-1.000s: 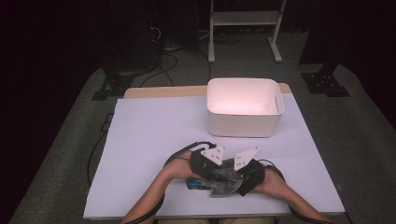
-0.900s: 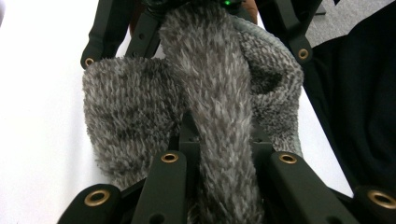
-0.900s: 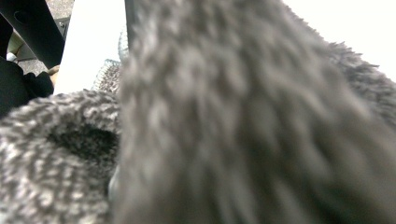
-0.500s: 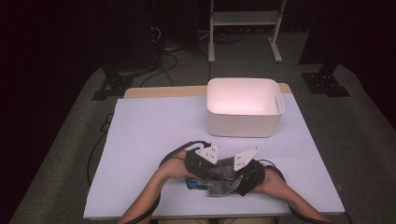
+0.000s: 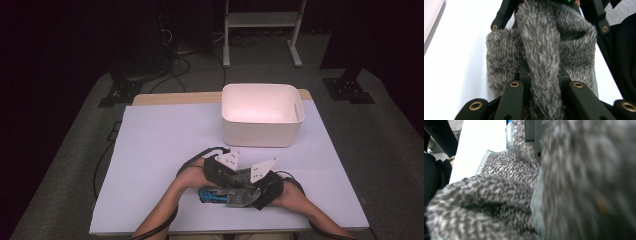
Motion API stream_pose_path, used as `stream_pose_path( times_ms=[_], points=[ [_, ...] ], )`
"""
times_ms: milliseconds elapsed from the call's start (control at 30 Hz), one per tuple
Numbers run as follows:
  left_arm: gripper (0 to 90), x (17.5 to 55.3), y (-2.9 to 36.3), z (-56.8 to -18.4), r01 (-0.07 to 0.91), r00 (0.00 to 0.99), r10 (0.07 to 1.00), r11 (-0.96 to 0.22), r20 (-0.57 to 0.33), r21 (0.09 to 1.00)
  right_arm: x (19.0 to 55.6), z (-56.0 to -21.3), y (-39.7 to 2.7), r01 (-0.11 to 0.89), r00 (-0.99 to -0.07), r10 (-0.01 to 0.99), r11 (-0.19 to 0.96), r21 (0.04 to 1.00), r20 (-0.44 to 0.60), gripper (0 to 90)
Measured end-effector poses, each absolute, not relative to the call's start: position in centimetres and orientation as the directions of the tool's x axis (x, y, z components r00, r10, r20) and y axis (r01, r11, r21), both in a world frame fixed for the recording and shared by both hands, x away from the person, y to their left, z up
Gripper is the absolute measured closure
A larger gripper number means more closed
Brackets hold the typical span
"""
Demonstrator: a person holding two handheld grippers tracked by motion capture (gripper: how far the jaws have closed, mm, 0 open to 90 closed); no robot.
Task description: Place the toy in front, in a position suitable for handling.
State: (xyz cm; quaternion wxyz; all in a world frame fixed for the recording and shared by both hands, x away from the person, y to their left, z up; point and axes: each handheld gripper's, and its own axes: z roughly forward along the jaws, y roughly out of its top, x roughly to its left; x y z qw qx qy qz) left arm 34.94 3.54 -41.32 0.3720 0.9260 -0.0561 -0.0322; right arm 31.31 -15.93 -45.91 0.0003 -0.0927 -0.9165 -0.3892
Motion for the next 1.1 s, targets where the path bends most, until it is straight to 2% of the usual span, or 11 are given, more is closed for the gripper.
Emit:
stream_pose_path(
  times_ms=[267,433,767,900,1100],
  points=[
    [74.7,35.3,6.6,-41.1,-0.035,0.998,-0.064,-0.735,-0.018,0.677,31.4,-46.0,-16.0,0.159,-0.984,0.164,0.681,0.714,0.063,23.5],
    [74.7,35.0,10.6,-41.4,0.022,1.0,0.014,-0.76,-0.018,0.65,31.4,-46.0,-16.0,0.156,-0.985,0.161,0.682,0.715,0.06,23.5],
    [74.3,33.9,14.9,-42.4,0.088,0.996,0.073,-0.746,-0.05,0.66,31.3,-46.0,-16.0,0.179,-0.981,0.177,0.671,0.72,0.078,22.6],
    [74.3,33.7,14.8,-42.5,0.085,0.996,0.058,-0.741,-0.062,0.666,31.3,-46.1,-16.0,0.176,-0.981,0.178,0.671,0.72,0.074,22.7],
    [74.2,33.1,12.8,-42.0,0.016,0.998,-0.026,-0.738,-0.052,0.675,31.3,-46.0,-16.0,0.175,-0.982,0.176,0.672,0.719,0.074,22.8]
  ],
)
